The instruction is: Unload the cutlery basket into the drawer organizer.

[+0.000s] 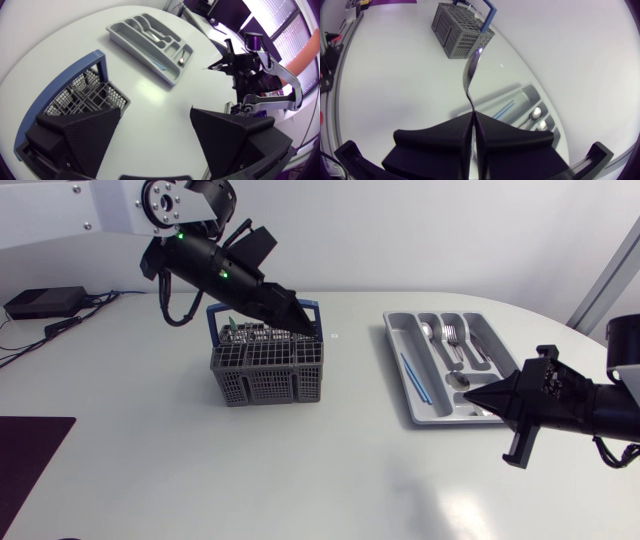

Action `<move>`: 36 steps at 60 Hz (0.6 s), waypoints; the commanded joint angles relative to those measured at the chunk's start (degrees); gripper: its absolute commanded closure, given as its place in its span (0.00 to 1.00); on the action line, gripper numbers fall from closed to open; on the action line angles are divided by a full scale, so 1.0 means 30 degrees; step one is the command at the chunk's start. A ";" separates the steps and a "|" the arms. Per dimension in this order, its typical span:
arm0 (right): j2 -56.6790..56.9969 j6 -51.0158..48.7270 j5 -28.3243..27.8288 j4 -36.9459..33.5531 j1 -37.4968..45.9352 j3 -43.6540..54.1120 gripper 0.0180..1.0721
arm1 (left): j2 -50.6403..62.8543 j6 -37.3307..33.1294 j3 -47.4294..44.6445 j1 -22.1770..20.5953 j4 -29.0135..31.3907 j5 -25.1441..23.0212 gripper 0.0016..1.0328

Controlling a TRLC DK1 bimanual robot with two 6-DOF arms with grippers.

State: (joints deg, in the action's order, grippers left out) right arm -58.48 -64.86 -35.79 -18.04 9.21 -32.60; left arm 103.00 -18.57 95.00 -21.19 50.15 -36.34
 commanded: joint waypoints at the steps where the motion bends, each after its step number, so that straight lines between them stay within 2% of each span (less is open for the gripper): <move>1: -0.0283 -0.1700 0.0358 0.1122 0.1060 0.1404 0.94 | -0.0496 0.0857 -0.0847 0.0208 -0.0369 0.0950 0.05; 14: -0.2861 -0.4220 0.0856 0.4725 0.3521 0.2605 0.94 | -0.1521 0.0945 -0.2224 0.0677 -0.0809 0.1712 0.05; 24: -0.5849 -0.5040 0.1032 0.9178 0.4693 0.2986 0.94 | -0.1990 0.0799 -0.3249 0.0735 -0.1072 0.2005 0.05; 36: -0.8164 -0.5831 0.1823 1.1522 0.5191 0.2693 0.94 | -0.2312 0.0623 -0.3923 0.0735 -0.1160 0.2005 0.05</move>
State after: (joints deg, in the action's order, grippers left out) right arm -80.47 -79.50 -31.16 14.02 24.23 -25.10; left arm 97.51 -16.67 84.84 -19.29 47.00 -30.72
